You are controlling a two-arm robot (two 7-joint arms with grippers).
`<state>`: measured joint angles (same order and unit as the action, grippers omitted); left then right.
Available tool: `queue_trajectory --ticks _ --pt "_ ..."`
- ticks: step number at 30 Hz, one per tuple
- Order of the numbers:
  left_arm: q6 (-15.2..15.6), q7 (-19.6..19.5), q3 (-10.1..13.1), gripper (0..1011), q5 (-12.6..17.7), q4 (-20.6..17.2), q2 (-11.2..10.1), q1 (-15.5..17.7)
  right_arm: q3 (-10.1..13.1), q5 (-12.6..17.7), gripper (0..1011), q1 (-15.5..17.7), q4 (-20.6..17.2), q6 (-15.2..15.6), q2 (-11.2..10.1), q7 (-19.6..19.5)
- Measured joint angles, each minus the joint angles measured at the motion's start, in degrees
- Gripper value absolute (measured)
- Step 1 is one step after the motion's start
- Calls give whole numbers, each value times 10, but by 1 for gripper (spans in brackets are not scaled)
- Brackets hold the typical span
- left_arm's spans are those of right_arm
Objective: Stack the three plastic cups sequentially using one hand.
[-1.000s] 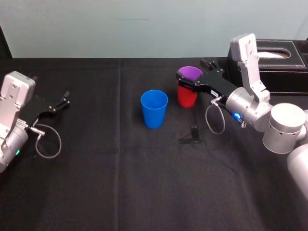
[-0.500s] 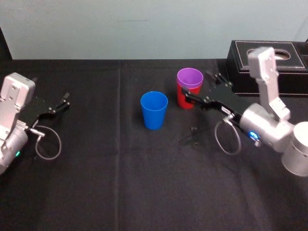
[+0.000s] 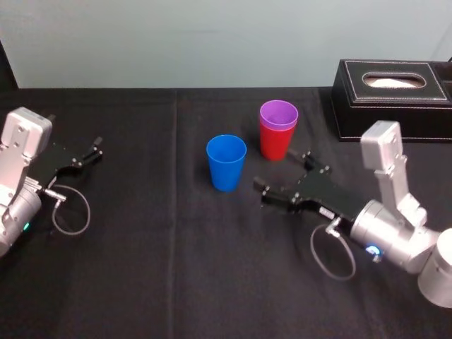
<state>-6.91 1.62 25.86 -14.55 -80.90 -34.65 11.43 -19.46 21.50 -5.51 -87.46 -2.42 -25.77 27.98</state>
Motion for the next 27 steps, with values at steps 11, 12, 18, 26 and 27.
queue_trajectory --ticks 11,12,18,26,27 --pt "0 0 0 1005 0 0 0 0 -28 -19 1002 -18 39 -14 27 -12" --pt "0 0 0 1005 0 0 0 0 -30 -21 1002 -20 42 -15 30 -13" --pt "0 0 0 1005 0 0 0 0 -40 -34 1002 -45 73 -19 56 -23" --pt "0 0 0 1005 0 0 0 0 -50 -54 1002 -76 120 -30 88 -37" --pt "0 0 0 1005 0 0 0 0 -50 -57 1002 -79 125 -32 91 -39"
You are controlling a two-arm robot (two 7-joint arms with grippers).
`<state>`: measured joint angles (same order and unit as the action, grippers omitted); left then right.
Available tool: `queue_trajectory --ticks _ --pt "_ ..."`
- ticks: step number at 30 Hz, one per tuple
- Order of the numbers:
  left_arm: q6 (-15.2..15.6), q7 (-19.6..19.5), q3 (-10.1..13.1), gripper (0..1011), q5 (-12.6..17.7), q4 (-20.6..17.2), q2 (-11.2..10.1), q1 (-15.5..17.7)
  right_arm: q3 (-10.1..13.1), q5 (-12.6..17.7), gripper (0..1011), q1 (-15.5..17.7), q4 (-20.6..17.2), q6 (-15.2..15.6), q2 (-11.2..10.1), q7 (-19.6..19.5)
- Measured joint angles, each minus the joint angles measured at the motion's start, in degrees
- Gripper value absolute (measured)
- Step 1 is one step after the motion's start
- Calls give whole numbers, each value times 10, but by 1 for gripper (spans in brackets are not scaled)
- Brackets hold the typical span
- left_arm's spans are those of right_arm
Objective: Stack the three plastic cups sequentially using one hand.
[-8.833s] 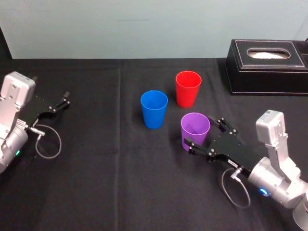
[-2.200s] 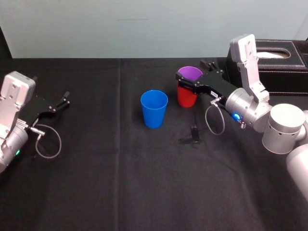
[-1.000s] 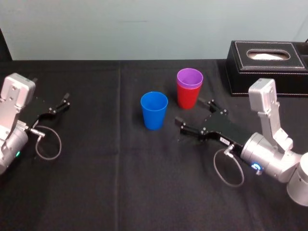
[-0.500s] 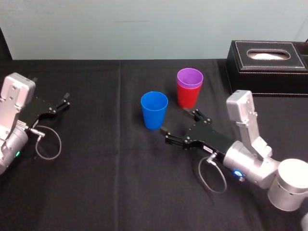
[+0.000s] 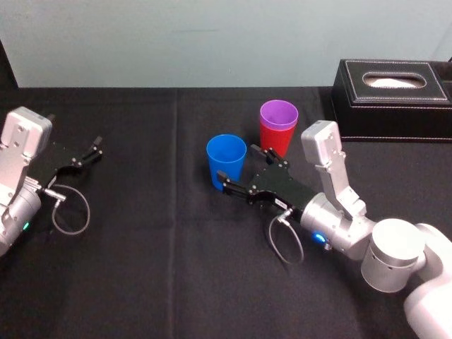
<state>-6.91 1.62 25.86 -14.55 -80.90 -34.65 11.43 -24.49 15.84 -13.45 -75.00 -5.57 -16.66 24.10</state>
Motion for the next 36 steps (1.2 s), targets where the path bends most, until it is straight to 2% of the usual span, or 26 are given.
queue_trajectory --ticks 3,16,26,36 --pt "0 0 0 1004 0 0 0 0 -1 -9 1002 -14 21 -6 13 -5" --pt "0 0 0 1005 0 0 0 0 0 -25 1002 -49 71 -18 47 -8" --pt "0 0 0 1005 0 0 0 0 -1 -34 1002 -63 94 -19 62 -9" --pt "0 0 0 1005 0 0 0 0 -2 -40 1002 -65 97 -19 67 -8"
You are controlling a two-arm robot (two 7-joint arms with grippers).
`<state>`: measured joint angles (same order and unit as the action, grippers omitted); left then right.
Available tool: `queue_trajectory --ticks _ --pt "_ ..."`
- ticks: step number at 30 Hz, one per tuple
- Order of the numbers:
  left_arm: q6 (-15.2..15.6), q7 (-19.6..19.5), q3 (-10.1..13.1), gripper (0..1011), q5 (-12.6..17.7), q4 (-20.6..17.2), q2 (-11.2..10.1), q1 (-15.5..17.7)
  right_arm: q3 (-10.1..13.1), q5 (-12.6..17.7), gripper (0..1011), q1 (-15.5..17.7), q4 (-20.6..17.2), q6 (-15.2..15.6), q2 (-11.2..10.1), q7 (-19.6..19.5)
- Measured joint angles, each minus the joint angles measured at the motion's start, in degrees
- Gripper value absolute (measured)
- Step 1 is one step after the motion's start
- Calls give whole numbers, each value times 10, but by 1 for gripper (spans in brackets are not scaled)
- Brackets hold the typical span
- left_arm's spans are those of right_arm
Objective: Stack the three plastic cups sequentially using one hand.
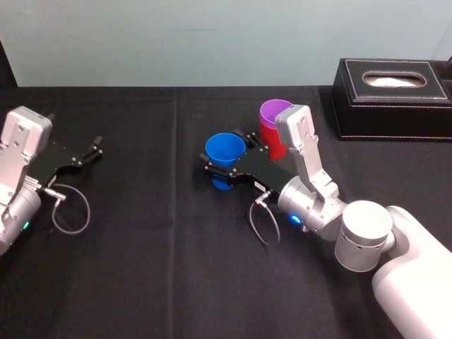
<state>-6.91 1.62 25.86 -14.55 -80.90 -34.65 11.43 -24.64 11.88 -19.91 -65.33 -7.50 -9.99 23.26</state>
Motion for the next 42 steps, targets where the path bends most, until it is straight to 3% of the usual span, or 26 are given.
queue_trajectory --ticks 8,18,24,36,38,42 --pt "0 0 0 1005 0 0 0 0 0 0 1002 0 0 0 0 0" --pt "0 0 0 1005 0 0 0 0 0 0 812 1 0 1 0 0" --pt "0 0 0 1005 0 0 0 0 1 1 786 1 -3 2 -2 1" --pt "0 0 0 1005 0 0 0 0 19 22 760 14 -96 48 -37 15" --pt "0 0 0 1005 0 0 0 0 28 40 761 13 -125 68 -47 21" --pt "0 0 0 1005 0 0 0 0 39 62 760 2 -147 89 -58 27"
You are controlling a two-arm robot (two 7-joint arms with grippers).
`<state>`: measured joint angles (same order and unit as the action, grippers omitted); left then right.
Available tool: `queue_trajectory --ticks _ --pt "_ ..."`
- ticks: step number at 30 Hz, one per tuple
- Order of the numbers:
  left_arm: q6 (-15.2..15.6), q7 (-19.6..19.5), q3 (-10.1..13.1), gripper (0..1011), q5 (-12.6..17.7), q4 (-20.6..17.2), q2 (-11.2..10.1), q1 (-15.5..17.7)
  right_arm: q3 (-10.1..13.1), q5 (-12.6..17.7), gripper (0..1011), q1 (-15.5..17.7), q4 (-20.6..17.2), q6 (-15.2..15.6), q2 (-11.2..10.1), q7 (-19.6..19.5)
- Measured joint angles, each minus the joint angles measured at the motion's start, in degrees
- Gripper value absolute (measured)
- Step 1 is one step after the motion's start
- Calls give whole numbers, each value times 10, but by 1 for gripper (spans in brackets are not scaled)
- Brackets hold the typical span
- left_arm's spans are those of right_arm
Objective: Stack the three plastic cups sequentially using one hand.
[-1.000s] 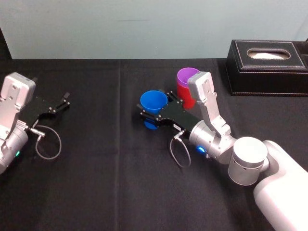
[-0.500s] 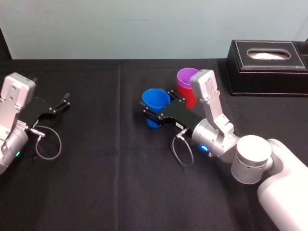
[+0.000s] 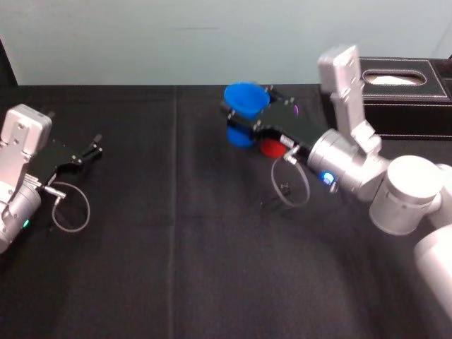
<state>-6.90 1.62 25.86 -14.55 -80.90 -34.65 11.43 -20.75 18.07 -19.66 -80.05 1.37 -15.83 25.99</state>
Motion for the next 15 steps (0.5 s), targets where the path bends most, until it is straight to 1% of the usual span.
queue_trajectory --ticks 6,9,15 --pt "0 0 0 1005 0 0 0 0 10 16 760 -21 -5 17 -11 -2" --pt "0 0 0 1005 0 0 0 0 17 26 760 -34 3 22 -16 -8" --pt "0 0 0 1004 0 0 0 0 21 35 760 -49 23 22 -19 -16"
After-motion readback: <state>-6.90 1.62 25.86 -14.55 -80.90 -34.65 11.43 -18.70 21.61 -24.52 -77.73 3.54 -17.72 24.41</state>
